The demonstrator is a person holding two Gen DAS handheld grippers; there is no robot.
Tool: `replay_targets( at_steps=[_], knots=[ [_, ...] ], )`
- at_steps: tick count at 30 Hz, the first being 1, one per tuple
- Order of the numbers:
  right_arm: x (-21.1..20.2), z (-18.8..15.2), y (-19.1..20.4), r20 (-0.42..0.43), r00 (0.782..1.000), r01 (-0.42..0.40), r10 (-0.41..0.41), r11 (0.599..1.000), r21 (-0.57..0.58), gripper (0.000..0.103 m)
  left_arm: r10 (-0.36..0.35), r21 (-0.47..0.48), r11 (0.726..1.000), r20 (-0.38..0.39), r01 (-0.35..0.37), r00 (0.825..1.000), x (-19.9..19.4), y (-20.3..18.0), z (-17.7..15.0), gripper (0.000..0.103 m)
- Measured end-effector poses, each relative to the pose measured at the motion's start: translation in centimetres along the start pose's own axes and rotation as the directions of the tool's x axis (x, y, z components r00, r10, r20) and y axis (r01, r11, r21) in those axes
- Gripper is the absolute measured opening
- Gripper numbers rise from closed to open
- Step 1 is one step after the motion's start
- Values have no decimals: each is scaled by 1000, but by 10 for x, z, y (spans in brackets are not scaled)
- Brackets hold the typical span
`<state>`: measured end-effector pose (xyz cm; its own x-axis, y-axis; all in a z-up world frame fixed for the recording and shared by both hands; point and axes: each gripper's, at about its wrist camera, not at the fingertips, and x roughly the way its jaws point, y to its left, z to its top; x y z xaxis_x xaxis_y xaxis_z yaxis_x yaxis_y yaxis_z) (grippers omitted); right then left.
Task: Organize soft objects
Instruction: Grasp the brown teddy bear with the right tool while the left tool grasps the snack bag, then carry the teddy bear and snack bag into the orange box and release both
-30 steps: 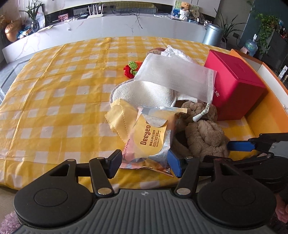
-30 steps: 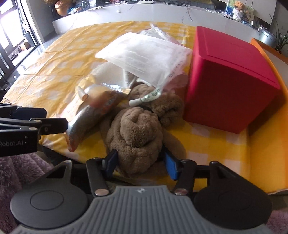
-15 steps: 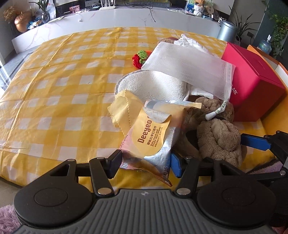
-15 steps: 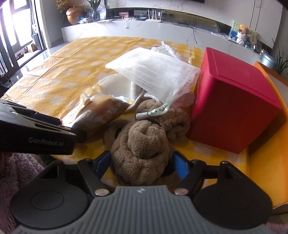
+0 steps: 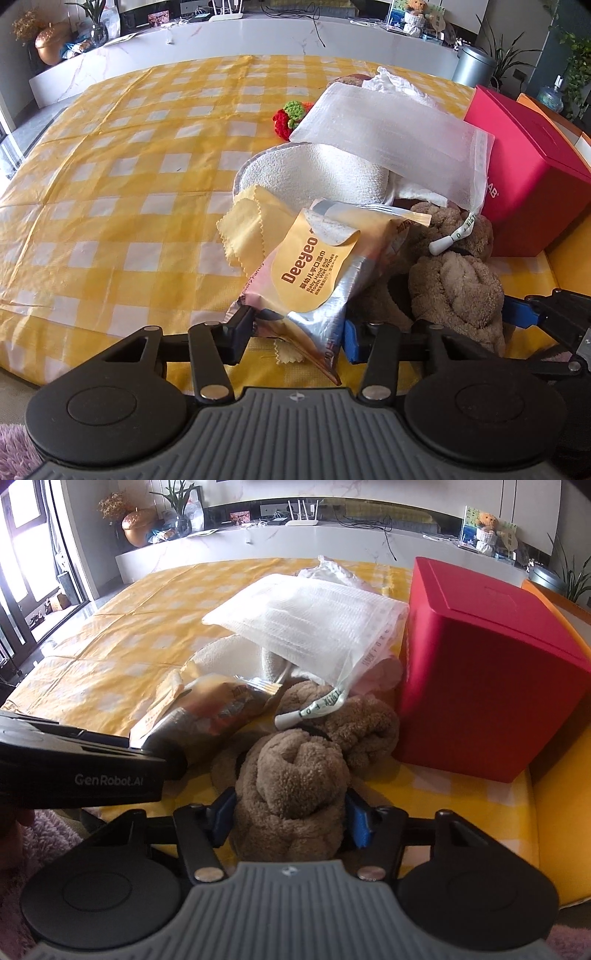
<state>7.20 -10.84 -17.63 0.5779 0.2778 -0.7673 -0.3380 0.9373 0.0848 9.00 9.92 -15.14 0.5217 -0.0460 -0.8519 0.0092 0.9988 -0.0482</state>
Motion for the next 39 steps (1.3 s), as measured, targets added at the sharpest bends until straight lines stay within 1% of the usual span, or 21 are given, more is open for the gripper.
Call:
replay_targets(
  at_steps=[3,9,13,16,20,30,39],
  knots=[
    [-2,-2,2,1,1000,6,-6,1000,-21,53,3,21,1000,8,-3,1000,-1,-3,-2,40],
    [-7,-4,2,7,1000,2,-2,1000,-31,46,8,29,1000,26,-9,1000,-6,-4,-3,31],
    [-16,-4,1,-2,1000,-15,15,1000,-24,45,-11,2,1000,31,11,999,-14,0,-4,29],
    [-24,-6,0,-1,1000,-24,24,999,-26,45,-13,-11,1000,42,13,999,-24,2,-7,29],
    [-37,-6,1,7,999,-38,39,999,-36,45,-32,-46,998,40,34,999,-36,5,-12,29],
    [-67,-8,3,70,995,-60,65,996,-71,45,-48,-115,992,83,58,995,-66,10,-23,28],
    [-91,-21,-5,117,992,-48,54,997,-52,45,-76,-144,985,116,92,990,-89,4,-30,28]
  ],
)
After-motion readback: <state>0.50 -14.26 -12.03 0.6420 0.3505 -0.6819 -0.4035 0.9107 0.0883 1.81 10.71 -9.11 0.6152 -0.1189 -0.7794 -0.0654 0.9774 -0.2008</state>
